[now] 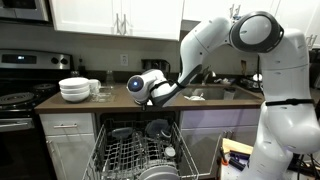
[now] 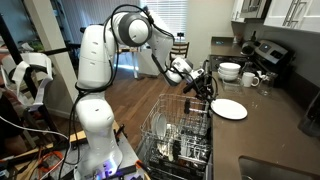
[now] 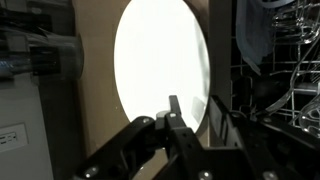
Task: Remove the plate that's on the other side in the dishwasher and put it on the countertop
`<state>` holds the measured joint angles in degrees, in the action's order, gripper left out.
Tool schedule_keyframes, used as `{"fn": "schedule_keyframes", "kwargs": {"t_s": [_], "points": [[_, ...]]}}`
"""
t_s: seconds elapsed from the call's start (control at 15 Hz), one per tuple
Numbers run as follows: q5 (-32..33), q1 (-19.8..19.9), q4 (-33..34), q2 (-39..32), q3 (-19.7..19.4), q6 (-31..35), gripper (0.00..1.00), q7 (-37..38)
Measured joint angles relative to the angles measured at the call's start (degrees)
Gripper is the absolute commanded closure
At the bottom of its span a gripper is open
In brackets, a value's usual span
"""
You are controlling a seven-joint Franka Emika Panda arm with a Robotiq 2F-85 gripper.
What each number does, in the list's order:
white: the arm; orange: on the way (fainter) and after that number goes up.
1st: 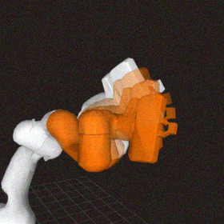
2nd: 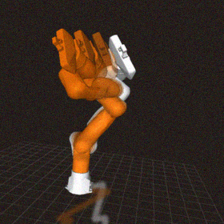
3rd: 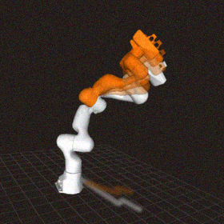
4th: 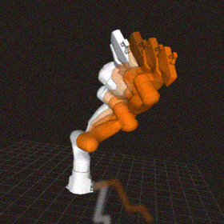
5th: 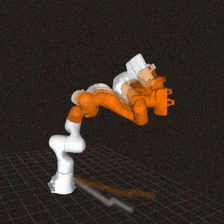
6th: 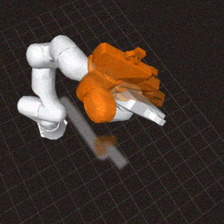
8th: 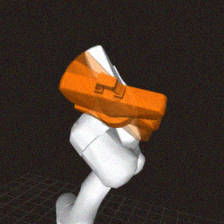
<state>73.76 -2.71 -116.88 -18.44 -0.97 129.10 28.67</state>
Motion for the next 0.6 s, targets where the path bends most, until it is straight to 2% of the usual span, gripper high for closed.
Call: {"fn": "schedule_keyframes", "kwargs": {"t_s": [0.2, 0.53, 0.6], "points": [[0.00, 0.19, 0.00, 0.08, 0.00, 0.68, 0.67, -0.39], [-0.11, 0.33, -0.32, 0.31, 0.16, 7.01, 0.63, -1.63], [-0.36, 0.33, -0.61, 0.55, 0.28, 8.31, 0.66, -2.00]]}}
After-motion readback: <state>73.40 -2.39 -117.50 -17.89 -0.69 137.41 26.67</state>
